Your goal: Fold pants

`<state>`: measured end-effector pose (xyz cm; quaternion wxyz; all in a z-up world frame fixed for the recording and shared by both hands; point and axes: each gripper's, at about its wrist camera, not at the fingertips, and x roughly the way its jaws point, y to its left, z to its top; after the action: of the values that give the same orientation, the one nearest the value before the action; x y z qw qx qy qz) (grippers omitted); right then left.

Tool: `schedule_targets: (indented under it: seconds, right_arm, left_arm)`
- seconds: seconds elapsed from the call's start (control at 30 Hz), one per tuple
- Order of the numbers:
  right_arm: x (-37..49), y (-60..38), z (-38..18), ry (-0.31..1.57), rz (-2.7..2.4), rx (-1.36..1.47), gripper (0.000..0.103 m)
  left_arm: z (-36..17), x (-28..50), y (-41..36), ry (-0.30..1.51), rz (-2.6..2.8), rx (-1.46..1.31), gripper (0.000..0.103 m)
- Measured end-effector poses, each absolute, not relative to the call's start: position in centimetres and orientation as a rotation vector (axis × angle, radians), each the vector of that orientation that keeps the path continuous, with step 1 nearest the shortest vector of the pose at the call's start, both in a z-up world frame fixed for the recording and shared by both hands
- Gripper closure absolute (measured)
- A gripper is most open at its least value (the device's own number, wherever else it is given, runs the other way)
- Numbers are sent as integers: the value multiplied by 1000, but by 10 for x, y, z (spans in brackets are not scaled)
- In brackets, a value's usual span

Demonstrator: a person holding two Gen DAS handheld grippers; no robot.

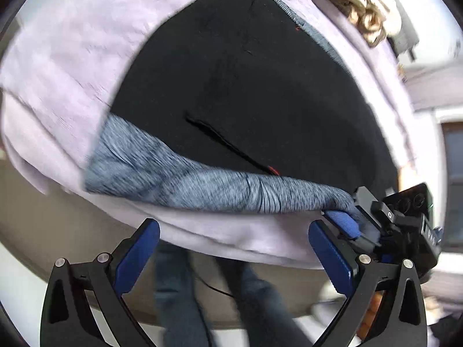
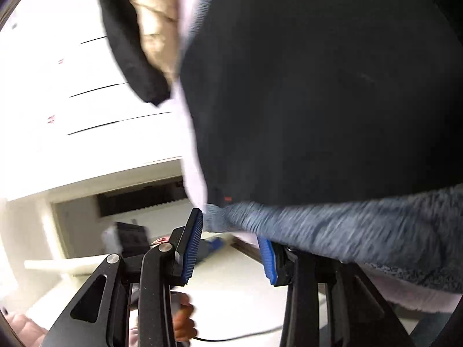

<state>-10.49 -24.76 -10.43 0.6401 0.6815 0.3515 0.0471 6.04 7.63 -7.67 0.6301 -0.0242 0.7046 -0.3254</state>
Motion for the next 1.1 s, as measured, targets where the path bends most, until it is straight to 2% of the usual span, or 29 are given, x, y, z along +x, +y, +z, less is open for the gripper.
schedule_targets:
  seconds: [0.2,0.27,0.33,0.37,0.4,0.57,0.77,1.0,1.1]
  right_arm:
    - [-93,-257,-75,767,188,1506,61]
    - [-94,-257,-71,793,185,1487,61]
    - [-107,-253,-76,845,152,1477,61]
    - [-119,-254,-80,864,124,1482,60]
    - [-138,-256,-86,874,82,1504,60]
    - [-218,-271,-116,854,-124,1642,58]
    - [-239,-284,-120,715,-186,1707,58]
    - [-179,-268,-136,743,-41,1719,58]
    - [-149,-260,-123,739,42,1693,58]
  left_arm:
    - [-92,78,64,1630,-713,-265,0]
    - [-94,86,63,1619,-685,-292,12]
    - [-94,89,64,1616,-681,-298,13]
    - [-95,89,64,1607,-690,-276,20]
    - [-95,88,64,1607,-690,-246,22]
    - [-95,82,58,1616,-700,-163,22]
    - [-95,77,45,1621,-696,-88,22]
    - [-90,66,46,1633,-674,-39,22]
    - [-88,56,59,1667,-691,-87,22]
